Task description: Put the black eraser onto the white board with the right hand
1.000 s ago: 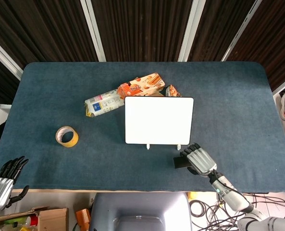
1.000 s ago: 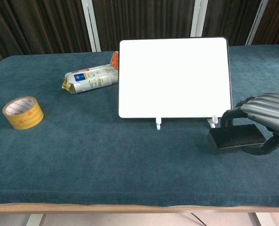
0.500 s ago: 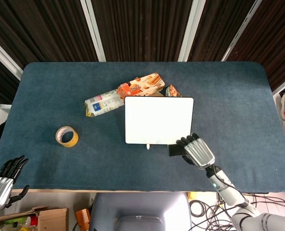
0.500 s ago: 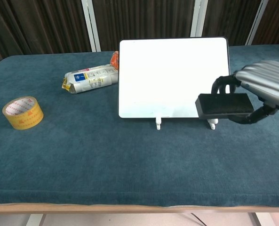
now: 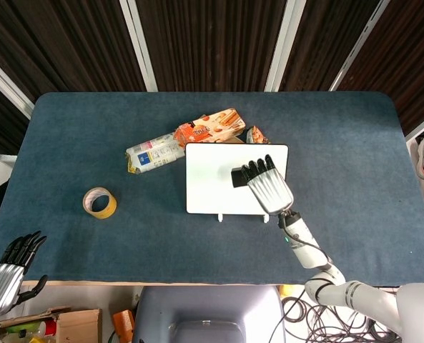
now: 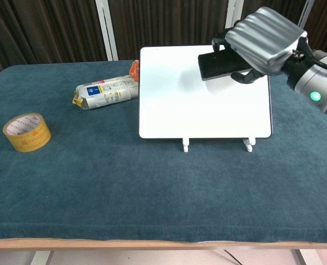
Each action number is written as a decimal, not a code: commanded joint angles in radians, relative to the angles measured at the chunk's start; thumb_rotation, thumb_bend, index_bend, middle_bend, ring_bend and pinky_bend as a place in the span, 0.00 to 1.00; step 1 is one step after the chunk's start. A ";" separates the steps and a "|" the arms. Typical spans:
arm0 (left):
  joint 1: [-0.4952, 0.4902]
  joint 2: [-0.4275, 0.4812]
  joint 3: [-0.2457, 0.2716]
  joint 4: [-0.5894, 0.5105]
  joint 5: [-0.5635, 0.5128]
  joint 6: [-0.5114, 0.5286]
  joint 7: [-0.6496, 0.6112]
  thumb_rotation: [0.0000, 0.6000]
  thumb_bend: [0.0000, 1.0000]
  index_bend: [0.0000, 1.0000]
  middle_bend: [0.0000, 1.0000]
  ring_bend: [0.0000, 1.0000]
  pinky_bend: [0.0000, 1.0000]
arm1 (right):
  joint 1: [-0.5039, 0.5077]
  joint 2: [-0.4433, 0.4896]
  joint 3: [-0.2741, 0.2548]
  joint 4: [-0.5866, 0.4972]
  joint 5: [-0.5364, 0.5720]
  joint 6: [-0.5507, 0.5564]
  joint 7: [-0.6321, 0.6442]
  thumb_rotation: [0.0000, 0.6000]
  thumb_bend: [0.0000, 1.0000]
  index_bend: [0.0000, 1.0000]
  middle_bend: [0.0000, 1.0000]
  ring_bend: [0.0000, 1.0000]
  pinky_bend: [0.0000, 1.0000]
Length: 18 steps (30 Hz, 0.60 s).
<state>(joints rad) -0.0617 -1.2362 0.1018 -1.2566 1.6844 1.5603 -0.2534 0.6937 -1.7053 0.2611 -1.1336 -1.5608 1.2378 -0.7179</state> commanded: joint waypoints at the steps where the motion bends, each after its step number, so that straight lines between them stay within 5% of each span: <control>1: 0.003 0.004 0.001 -0.003 0.000 0.002 0.005 1.00 0.37 0.00 0.02 0.02 0.08 | 0.034 -0.064 0.012 0.080 0.030 -0.027 0.001 1.00 0.24 0.75 0.49 0.37 0.36; 11: 0.004 0.010 0.002 -0.004 -0.007 -0.009 -0.001 1.00 0.37 0.00 0.02 0.02 0.08 | 0.068 -0.149 0.015 0.204 0.082 -0.041 0.041 1.00 0.24 0.66 0.45 0.37 0.35; 18: 0.006 0.009 0.000 0.004 -0.011 -0.011 -0.011 1.00 0.37 0.00 0.02 0.02 0.08 | 0.065 -0.151 0.019 0.196 0.129 -0.049 0.008 1.00 0.24 0.26 0.34 0.32 0.34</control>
<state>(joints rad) -0.0559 -1.2270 0.1020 -1.2534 1.6736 1.5498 -0.2644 0.7597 -1.8574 0.2804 -0.9347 -1.4347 1.1889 -0.7064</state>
